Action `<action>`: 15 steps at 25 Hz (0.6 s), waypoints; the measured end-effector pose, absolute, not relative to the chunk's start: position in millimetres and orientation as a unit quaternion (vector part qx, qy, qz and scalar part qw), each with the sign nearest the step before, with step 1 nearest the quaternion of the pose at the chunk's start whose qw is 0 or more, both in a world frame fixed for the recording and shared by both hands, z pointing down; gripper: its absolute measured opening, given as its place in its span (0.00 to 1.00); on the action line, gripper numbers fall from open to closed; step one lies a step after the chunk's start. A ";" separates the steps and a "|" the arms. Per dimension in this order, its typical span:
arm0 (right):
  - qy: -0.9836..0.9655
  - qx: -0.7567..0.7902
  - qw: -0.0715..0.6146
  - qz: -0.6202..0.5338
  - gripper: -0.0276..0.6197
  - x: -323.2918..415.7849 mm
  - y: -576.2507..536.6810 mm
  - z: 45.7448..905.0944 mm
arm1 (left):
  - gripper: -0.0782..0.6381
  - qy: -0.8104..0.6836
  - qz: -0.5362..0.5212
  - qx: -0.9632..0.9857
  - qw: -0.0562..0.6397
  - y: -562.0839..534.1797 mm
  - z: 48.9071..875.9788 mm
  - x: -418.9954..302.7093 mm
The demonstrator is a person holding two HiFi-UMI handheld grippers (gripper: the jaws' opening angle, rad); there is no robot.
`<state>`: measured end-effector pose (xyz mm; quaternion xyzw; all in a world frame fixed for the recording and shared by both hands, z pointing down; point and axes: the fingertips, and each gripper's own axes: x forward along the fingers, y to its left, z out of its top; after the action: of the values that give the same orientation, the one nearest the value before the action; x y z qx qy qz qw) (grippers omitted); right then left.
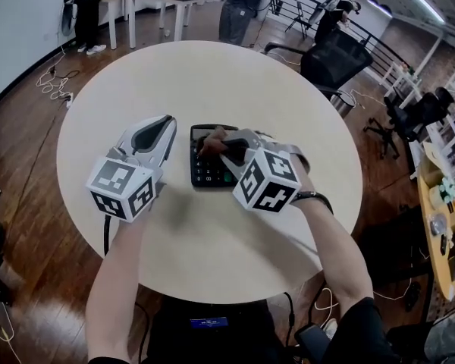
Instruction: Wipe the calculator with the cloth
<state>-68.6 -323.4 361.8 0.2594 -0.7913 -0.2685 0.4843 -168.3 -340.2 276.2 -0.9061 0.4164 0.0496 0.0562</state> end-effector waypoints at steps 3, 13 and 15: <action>-0.794 0.226 0.491 -0.277 0.12 -72.9 -290.8 369.5 | 0.14 0.415 0.048 -0.907 0.058 -339.9 275.3 -168.4; -0.820 0.264 0.444 -0.246 0.12 -31.8 -283.9 342.5 | 0.14 0.414 0.045 -0.907 0.059 -341.6 276.1 -168.9; -0.806 0.325 0.430 -0.245 0.12 -22.4 -321.3 330.5 | 0.14 0.414 0.046 -0.907 0.058 -341.2 276.9 -171.0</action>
<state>-22.4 -321.3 330.5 0.3247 -0.8063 -0.2449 0.4295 -171.0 -341.2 276.9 -0.9070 0.4145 0.0459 0.0582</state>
